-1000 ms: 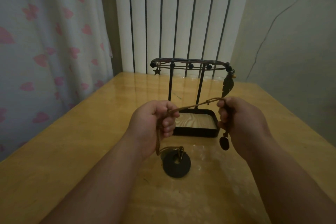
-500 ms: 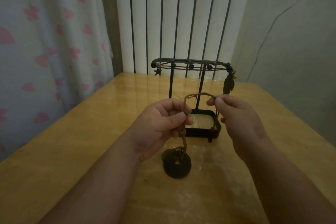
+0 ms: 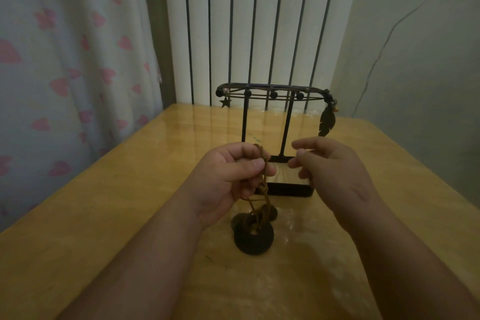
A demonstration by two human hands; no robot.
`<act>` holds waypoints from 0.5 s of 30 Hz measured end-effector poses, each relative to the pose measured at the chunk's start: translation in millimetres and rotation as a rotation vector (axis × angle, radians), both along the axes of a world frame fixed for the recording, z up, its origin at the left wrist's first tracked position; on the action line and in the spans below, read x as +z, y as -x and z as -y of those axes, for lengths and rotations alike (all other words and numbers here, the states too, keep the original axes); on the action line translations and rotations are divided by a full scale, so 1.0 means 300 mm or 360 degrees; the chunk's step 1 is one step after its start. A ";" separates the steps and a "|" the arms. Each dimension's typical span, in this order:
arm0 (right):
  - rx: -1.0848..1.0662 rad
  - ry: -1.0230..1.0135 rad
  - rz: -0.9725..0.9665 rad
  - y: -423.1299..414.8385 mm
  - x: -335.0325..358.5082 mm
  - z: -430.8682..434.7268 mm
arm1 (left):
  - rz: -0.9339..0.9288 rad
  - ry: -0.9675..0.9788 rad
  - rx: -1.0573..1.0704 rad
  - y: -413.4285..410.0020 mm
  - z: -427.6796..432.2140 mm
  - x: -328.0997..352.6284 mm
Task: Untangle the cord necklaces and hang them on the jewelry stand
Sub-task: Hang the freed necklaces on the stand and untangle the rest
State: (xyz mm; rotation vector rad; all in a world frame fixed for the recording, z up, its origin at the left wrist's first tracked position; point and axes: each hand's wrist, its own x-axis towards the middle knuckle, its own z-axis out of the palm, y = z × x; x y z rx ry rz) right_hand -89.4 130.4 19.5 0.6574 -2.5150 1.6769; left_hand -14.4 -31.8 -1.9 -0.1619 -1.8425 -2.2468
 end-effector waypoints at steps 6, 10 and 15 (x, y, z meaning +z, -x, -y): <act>0.0020 0.0166 -0.0179 -0.011 0.008 0.003 | 0.0040 -0.0005 0.0115 0.007 -0.002 -0.005; 0.0151 0.0196 -0.0355 -0.032 0.012 -0.001 | 0.0061 0.0013 0.0112 0.009 -0.004 -0.006; 0.0281 0.0087 -0.0539 -0.053 0.014 0.008 | 0.0057 0.0001 0.0103 0.007 -0.012 -0.005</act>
